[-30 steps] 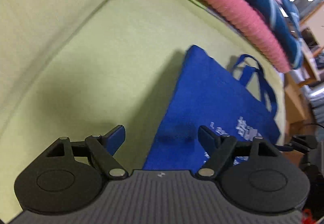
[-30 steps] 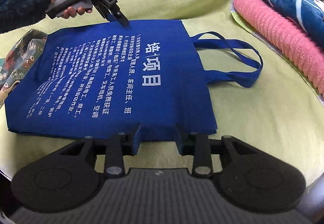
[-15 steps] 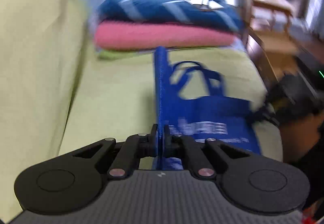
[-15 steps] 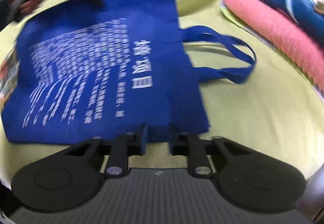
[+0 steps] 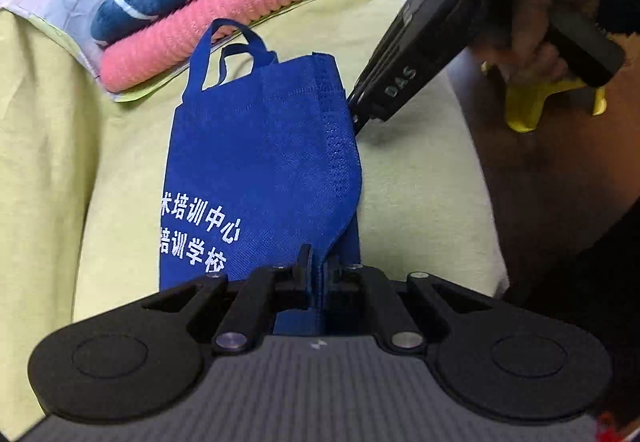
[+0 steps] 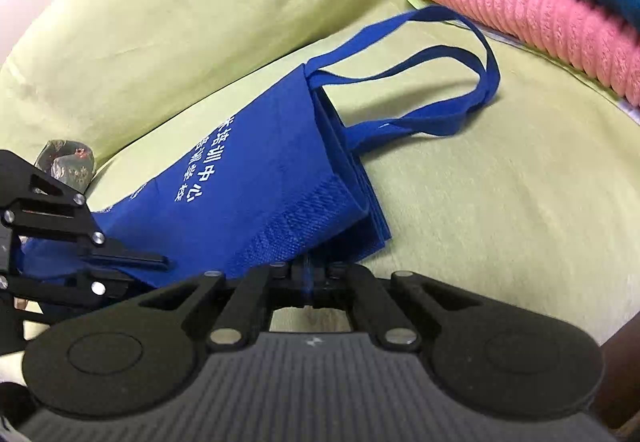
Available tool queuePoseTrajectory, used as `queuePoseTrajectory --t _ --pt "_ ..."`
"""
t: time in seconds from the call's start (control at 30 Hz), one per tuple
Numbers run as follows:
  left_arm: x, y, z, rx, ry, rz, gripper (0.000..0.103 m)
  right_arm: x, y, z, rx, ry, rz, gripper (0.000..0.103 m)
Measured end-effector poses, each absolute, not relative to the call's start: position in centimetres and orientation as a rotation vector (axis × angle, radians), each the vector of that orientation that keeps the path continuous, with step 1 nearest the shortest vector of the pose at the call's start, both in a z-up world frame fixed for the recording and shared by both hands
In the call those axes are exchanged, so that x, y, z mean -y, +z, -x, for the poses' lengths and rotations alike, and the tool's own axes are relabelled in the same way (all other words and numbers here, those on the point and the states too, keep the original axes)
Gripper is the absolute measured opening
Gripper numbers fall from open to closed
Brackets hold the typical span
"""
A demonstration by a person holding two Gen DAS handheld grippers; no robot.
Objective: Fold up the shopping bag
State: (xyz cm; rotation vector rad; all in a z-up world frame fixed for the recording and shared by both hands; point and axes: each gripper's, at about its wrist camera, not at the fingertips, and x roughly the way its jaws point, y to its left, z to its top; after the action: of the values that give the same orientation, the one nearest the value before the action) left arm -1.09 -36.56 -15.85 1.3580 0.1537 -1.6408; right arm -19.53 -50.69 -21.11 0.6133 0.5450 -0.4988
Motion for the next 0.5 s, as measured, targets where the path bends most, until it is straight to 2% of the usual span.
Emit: queuePoseTrajectory --t 0.2,0.3,0.37,0.5 --pt "37.3 -16.8 2.0 -0.132 -1.574 -1.379 0.002 50.9 -21.0 20.2 -0.552 -0.42 -0.557 0.001" --pt "37.7 -16.9 2.1 -0.129 -1.563 -1.38 0.002 50.8 -20.5 20.6 -0.567 -0.354 -0.51 0.021" --pt "37.7 -17.0 2.2 -0.124 -1.56 -1.384 0.001 50.5 -20.1 20.9 -0.572 -0.319 -0.48 0.043" --pt "37.6 -17.2 2.5 -0.095 -1.551 -1.408 0.001 51.4 -19.9 21.7 -0.512 -0.315 -0.589 0.044"
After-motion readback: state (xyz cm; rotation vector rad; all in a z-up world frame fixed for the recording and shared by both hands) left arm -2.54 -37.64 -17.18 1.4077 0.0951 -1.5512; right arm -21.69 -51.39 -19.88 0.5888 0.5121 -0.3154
